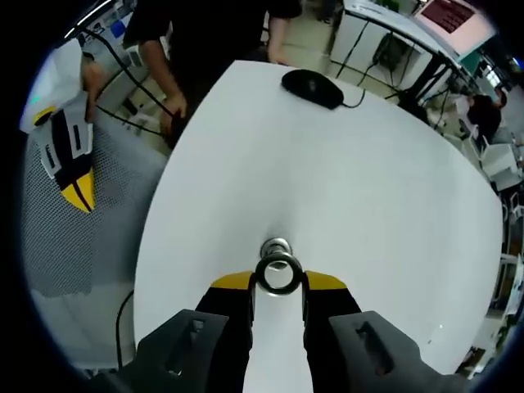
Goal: Place the washer onto the threaded stud by aligning its center hole with the stud, sliding it down to the base, and recovering from edge contact or off-axis alignment until the washer reaches the visible bottom stop.
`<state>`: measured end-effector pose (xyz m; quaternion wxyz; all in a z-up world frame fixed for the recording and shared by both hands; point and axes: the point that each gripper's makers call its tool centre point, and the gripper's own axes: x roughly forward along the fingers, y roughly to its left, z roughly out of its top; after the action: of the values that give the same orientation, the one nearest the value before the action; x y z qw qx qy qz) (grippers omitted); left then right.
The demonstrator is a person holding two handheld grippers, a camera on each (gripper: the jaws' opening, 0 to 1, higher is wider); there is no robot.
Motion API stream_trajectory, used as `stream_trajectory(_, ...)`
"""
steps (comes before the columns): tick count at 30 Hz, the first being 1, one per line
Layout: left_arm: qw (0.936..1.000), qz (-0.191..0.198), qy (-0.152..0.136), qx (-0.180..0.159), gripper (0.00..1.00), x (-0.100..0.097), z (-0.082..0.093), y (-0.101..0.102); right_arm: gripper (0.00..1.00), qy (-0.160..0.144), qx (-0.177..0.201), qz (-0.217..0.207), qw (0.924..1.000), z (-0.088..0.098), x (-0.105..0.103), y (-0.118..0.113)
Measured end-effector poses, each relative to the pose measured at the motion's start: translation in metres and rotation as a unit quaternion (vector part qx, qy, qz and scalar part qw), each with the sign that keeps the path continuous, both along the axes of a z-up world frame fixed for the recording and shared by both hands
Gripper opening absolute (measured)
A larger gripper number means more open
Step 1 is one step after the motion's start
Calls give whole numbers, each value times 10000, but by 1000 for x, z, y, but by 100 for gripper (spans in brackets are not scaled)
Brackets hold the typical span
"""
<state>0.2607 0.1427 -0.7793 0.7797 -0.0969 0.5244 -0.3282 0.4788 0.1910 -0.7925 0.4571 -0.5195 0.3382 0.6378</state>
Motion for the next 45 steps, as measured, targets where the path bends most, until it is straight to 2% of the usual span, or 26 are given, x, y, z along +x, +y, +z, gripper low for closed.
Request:
stream_trajectory(16, 10000, -3, 4, -7, 0, 0, 0, 0, 22, 14, -155, 24, 9999, -11, -3, 6)
stream_trajectory(23, 10000, -33, 14, 24, 0, -1, -1, 0, 22, 57, -233, 38, 9997, -22, -5, 7)
stream_trajectory(32, 10000, -61, 28, 25, 0, -1, -1, 0, 22, 138, -375, -37, 9992, -46, -5, 5)
stream_trajectory(36, 9999, -124, -24, 29, 0, -2, -1, -1, 22, 125, -435, 57, 9990, -57, -4, 4)
stream_trajectory(38, 9997, -219, -123, -32, 0, -2, 2, -5, 22, 150, -476, 47, 9987, -60, -5, 5)
stream_trajectory(41, 9999, -106, -28, -10, 0, -2, 0, -2, 23, 139, -559, 79, 9983, -64, -7, 5)
stream_trajectory(45, 9998, -154, -97, 53, 0, -2, -1, -1, 24, 113, -627, 38, 9980, -62, -9, 5)
